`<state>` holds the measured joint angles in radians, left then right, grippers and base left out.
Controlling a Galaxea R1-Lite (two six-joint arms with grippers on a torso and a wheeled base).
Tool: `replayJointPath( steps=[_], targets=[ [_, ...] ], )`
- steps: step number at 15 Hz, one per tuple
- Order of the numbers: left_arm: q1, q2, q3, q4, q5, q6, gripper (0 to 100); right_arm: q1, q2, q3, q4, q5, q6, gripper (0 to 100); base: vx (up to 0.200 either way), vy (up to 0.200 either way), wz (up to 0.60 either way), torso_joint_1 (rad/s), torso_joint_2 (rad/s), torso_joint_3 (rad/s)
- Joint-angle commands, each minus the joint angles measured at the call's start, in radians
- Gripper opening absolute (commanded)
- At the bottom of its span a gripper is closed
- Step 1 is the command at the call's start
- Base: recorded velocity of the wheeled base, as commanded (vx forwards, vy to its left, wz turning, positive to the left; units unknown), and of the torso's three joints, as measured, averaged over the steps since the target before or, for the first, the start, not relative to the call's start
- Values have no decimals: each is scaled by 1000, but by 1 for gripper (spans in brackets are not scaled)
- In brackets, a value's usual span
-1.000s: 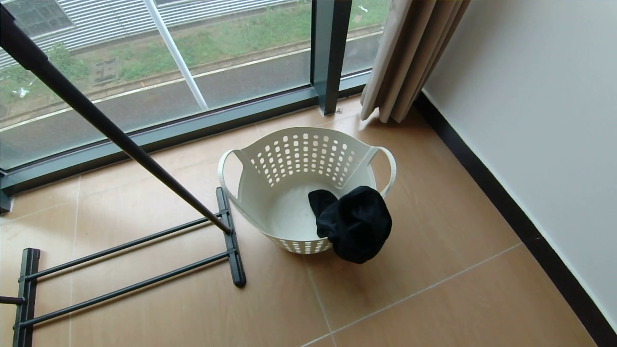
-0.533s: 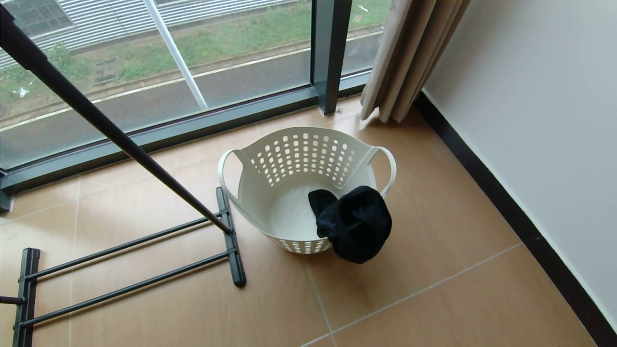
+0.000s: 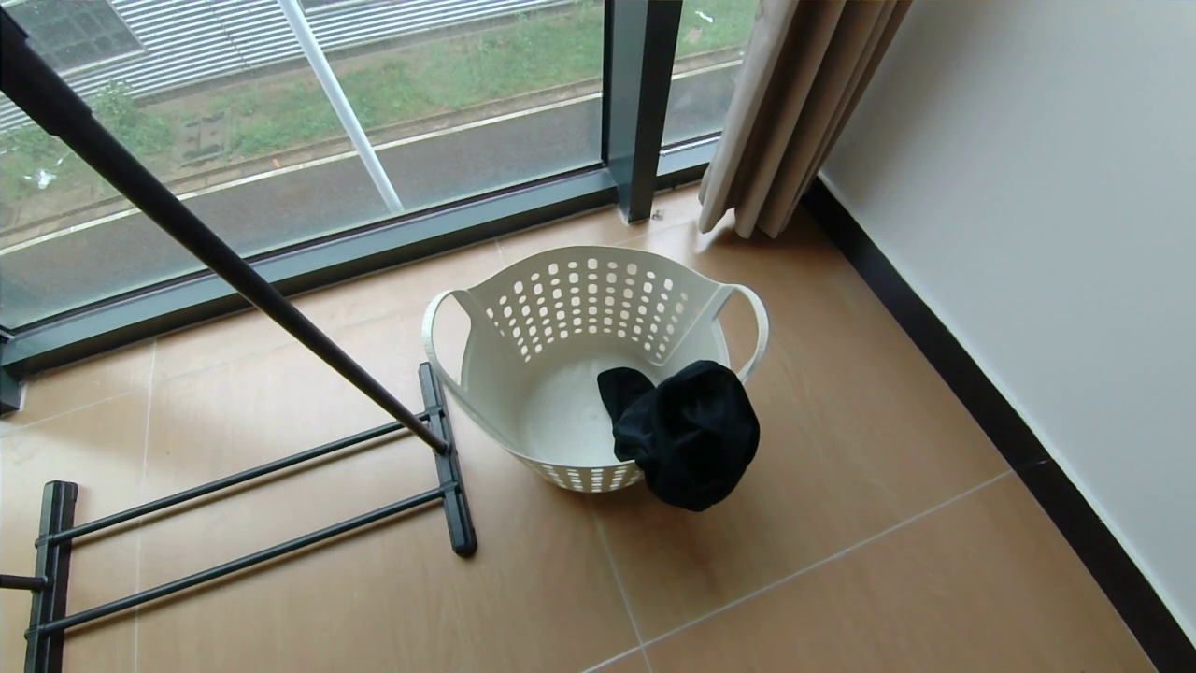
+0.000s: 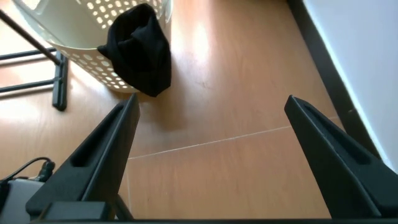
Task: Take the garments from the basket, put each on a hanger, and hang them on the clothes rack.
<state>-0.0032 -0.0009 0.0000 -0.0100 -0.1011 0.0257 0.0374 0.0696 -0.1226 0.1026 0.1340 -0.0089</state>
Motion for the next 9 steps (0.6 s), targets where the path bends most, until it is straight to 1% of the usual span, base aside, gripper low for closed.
replayJointPath(
  steps=[1,3,5,6,8,9],
  targets=[
    [0,1,0,-1,0,0,100,75,128,-22,0,6,0,100,0,0,0,0,0,0],
    [0,1,0,-1,0,0,100,208,226,-55,-1,6,-3,100,0,0,0,0,0,0],
    [0,1,0,-1,0,0,100,386,337,-112,-15,2,-55,100,0,0,0,0,0,0],
    [0,1,0,-1,0,0,100,421,403,-147,-30,4,-74,100,0,0,0,0,0,0],
    [0,1,0,-1,0,0,100,427,569,-215,-84,6,-115,100,0,0,0,0,0,0],
    [0,1,0,-1,0,0,100,427,650,-241,-130,6,-131,100,0,0,0,0,0,0]
  ],
)
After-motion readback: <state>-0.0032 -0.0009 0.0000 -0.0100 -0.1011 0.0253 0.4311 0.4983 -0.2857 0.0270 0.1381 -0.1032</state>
